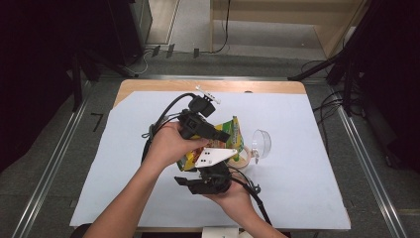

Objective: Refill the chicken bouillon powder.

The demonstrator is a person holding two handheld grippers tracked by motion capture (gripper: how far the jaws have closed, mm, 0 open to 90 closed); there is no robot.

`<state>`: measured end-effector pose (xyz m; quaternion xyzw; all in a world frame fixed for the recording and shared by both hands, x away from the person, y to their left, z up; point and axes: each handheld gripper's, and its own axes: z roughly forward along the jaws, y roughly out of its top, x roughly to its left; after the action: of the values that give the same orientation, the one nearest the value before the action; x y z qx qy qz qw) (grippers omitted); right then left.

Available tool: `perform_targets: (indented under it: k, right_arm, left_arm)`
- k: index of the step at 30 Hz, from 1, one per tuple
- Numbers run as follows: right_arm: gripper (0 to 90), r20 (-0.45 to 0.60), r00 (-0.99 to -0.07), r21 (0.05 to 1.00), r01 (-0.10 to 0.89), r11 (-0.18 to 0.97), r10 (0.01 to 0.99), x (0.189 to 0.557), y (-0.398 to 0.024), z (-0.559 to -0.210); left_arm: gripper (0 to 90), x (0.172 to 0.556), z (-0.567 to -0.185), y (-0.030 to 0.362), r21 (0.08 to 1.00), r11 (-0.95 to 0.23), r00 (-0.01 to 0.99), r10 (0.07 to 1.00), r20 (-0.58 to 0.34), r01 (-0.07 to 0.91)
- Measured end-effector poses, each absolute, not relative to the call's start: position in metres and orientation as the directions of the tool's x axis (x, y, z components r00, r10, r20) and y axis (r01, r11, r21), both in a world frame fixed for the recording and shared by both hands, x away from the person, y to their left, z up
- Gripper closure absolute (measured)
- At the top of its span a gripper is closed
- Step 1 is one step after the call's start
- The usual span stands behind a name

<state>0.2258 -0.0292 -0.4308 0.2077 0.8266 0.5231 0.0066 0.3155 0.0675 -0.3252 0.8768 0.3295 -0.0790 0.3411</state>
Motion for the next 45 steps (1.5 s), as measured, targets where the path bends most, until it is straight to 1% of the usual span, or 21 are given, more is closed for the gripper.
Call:
perform_targets:
  k: [4, 6, 8, 16, 24, 30, 32, 37, 41, 45]
  right_arm:
    - [56.5, 0.199, -0.918, 0.868, 0.327, 0.374, 0.343, 0.226, -0.029, -0.434]
    - [55.4, 0.214, -0.917, 0.859, 0.341, 0.382, 0.338, 0.226, -0.028, -0.436]
    - [53.6, 0.231, -0.912, 0.849, 0.359, 0.388, 0.34, 0.227, -0.027, -0.438]
    - [51.8, 0.234, -0.91, 0.828, 0.371, 0.422, 0.341, 0.226, -0.023, -0.446]
    - [50.6, 0.233, -0.913, 0.831, 0.366, 0.419, 0.336, 0.228, -0.023, -0.45]
    - [50.5, 0.204, -0.922, 0.838, 0.338, 0.428, 0.328, 0.227, -0.026, -0.455]
    - [51.4, 0.188, -0.923, 0.843, 0.327, 0.427, 0.336, 0.227, -0.027, -0.455]
    - [51.7, 0.187, -0.915, 0.844, 0.336, 0.417, 0.357, 0.228, -0.031, -0.456]
    - [51.7, 0.168, -0.914, 0.837, 0.331, 0.436, 0.37, 0.23, -0.032, -0.46]
    - [52.0, 0.155, -0.911, 0.823, 0.333, 0.46, 0.382, 0.231, -0.032, -0.462]
  left_arm:
    - [81.7, 0.316, -0.327, 0.073, 0.534, -0.545, 0.759, 0.528, -0.381, 0.646]
    - [82.7, 0.317, -0.328, 0.076, 0.523, -0.558, 0.761, 0.533, -0.37, 0.645]
    - [84.7, 0.317, -0.329, 0.079, 0.522, -0.568, 0.768, 0.528, -0.362, 0.637]
    - [89.7, 0.315, -0.334, 0.09, 0.515, -0.607, 0.795, 0.495, -0.35, 0.605]
    - [89.9, 0.311, -0.334, 0.097, 0.528, -0.627, 0.818, 0.478, -0.32, 0.573]
    - [89.7, 0.309, -0.338, 0.109, 0.532, -0.617, 0.814, 0.477, -0.332, 0.579]
    - [89.4, 0.308, -0.34, 0.114, 0.536, -0.61, 0.81, 0.482, -0.333, 0.583]
    - [88.8, 0.311, -0.345, 0.121, 0.536, -0.609, 0.809, 0.478, -0.342, 0.585]
    - [88.4, 0.313, -0.349, 0.123, 0.535, -0.605, 0.807, 0.47, -0.359, 0.59]
    - [87.1, 0.313, -0.351, 0.123, 0.53, -0.625, 0.819, 0.461, -0.342, 0.573]
